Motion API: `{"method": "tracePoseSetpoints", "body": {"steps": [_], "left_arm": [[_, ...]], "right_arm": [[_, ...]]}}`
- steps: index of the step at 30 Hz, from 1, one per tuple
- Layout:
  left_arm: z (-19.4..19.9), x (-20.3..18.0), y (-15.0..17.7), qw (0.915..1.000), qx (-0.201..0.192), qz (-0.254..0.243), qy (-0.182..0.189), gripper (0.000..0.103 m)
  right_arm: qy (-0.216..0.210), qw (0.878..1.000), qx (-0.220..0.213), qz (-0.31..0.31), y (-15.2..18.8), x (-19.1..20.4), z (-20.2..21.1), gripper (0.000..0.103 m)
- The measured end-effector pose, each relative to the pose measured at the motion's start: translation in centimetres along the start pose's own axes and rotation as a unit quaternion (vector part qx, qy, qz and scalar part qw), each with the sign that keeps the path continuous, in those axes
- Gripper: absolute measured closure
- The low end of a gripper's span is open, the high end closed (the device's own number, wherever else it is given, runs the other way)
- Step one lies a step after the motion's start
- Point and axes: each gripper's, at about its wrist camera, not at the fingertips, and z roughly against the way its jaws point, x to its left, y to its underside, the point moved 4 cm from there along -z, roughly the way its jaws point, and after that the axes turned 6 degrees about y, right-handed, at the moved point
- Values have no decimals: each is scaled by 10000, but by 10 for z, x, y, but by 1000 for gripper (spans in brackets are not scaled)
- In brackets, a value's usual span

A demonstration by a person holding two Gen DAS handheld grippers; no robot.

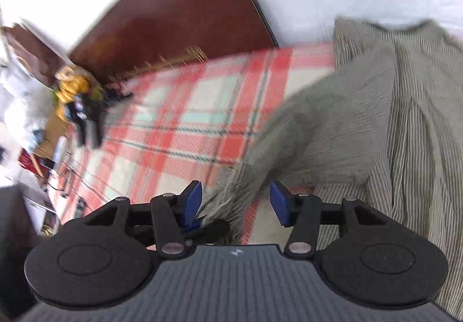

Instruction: Fold clothes

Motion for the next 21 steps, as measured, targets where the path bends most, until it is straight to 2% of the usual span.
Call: {"method": "tracePoseSetpoints", "body": {"steps": [2,3,4,5,6,9,10,12,13,14,18,21], "left_arm": [[2,-2,3,10000,27,-51,52,101],[3,-3,5,9999,31,-74,68,101],[4,-4,6,9999,37,-75,92,101],[6,-4,6,9999,38,-73,118,100],[10,-4,6,9999,-13,-43,158,99],[28,1,2,9990,-227,145,347,82],[37,3,-2,9979,-356,242,492,83],[53,3,-9,9949,-588,322,749,79],[56,1,-11,9935,-606,338,906,67],[59,-1,-13,9918,-624,354,1062,69],[70,-8,-21,9829,-684,402,1663,69],[58,-15,-17,9871,-459,31,1535,69]], "right_arm": [[-43,9999,160,-39,-2,3,-12,47],[-62,9998,195,-67,-1,3,-14,53],[-78,9998,164,-87,-1,2,-11,85],[-95,9998,133,-106,0,2,-9,96],[-111,9998,102,-126,1,2,-6,96],[-143,9997,-93,-159,2,0,8,96],[-120,9992,-357,-116,3,-3,26,96],[-40,9959,-882,-188,4,-12,60,96],[70,9929,-1148,-295,6,-20,79,96],[212,9892,-1379,-444,10,-31,96,96],[889,9668,-2034,-1266,32,-85,150,96],[1304,9487,-2311,-1717,61,-113,183,96]]}}
